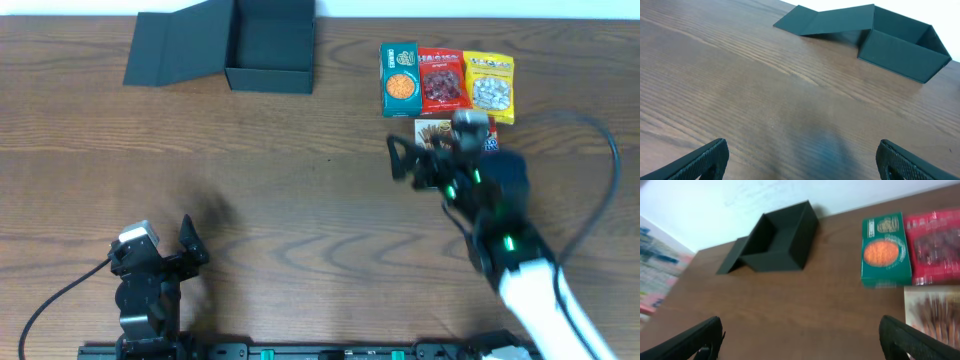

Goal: Pack container
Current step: 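Reach the right gripper toward the teal Good Day cookie box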

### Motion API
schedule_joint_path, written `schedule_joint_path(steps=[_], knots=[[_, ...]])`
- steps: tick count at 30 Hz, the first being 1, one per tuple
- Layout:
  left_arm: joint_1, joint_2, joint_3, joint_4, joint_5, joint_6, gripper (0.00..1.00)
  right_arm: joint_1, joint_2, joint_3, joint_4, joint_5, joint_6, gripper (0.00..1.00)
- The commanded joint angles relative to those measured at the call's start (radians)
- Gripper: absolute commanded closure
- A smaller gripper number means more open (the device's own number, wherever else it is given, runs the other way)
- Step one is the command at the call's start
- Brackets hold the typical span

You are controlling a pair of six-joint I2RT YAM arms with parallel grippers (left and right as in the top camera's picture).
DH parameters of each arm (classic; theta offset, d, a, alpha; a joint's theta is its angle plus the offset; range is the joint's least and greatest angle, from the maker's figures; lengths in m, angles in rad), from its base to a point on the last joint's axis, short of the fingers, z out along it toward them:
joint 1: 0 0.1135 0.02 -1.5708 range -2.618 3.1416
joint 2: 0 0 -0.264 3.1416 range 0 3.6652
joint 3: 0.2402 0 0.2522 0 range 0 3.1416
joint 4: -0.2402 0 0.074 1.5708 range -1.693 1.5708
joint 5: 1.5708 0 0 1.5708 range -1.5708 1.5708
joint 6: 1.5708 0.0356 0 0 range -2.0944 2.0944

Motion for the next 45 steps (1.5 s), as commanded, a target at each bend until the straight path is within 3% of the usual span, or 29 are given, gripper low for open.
schedule_joint_path(steps=[1,15,21,33,39,45], knots=[[0.006,-0.005,-0.02,-0.001,-0.014,-0.006,0.05,-0.022,0.169,0.16,-0.031,0.016,-0.121,0.01],[0.006,-0.005,-0.02,-0.001,-0.014,-0.006,0.05,-0.139,0.715,0.709,-0.253,0.02,-0.365,0.01],[0.006,-0.005,-0.02,-0.001,-0.014,-0.006,0.05,-0.146,0.869,0.86,-0.298,0.024,-0.388,0.01],[0.006,-0.005,-0.02,0.007,-0.009,-0.017,0.05,-0.158,0.894,0.902,-0.28,-0.006,-0.403,0.01],[0.006,-0.005,-0.02,0.011,0.135,-0.219,0.05,-0.158,0.894,0.902,-0.329,-0.051,-0.403,0.01],[0.006,-0.005,-0.021,0.045,0.198,-0.266,0.05,-0.164,0.894,0.902,-0.385,-0.066,-0.403,0.01]])
